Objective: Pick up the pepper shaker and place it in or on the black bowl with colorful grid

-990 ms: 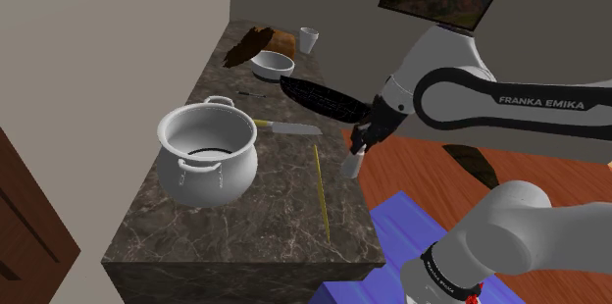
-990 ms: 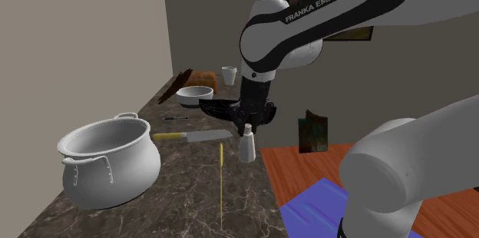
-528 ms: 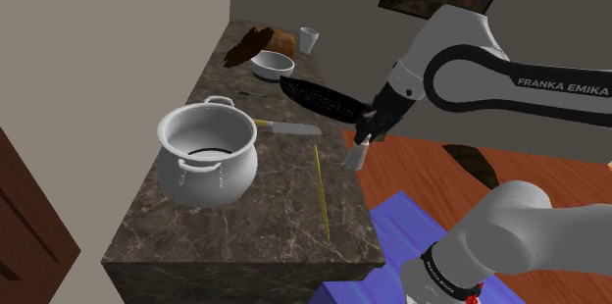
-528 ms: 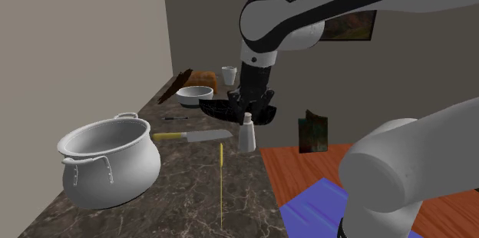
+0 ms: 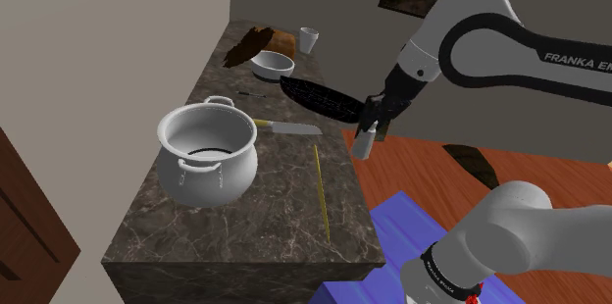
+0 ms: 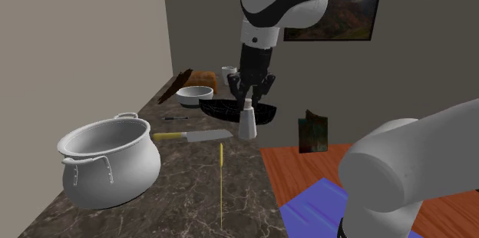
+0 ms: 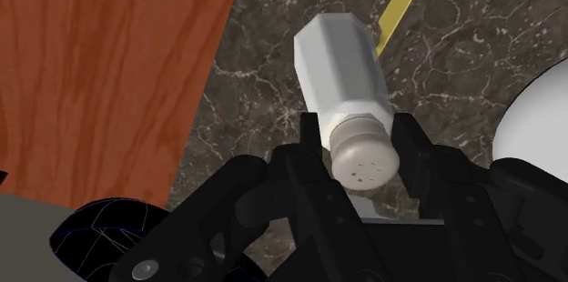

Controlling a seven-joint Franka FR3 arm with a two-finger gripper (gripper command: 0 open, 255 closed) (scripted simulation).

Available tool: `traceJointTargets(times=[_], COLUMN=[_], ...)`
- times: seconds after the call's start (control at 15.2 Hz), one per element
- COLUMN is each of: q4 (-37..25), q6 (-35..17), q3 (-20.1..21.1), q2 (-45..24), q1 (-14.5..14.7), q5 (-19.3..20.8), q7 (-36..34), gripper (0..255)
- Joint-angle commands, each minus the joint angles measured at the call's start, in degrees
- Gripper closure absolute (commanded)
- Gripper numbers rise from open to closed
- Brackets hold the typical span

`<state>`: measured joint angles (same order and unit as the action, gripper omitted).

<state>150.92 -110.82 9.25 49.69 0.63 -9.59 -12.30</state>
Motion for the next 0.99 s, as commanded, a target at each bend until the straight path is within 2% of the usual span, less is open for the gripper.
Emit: traceJointTargets(times=[0.0, 0.2, 0.92], q4=[-1.60, -3.66, -20.84], q6=[1.48, 3.40, -1.84], q3=[-0.13, -0.34, -6.53], q2=[-0.13, -0.27, -23.34], q1=[-0.09, -0.21, -4.88], q5=[0.18, 0.42, 4.66], q7=[-0.12, -0.22, 7.80], gripper=[255, 255, 255])
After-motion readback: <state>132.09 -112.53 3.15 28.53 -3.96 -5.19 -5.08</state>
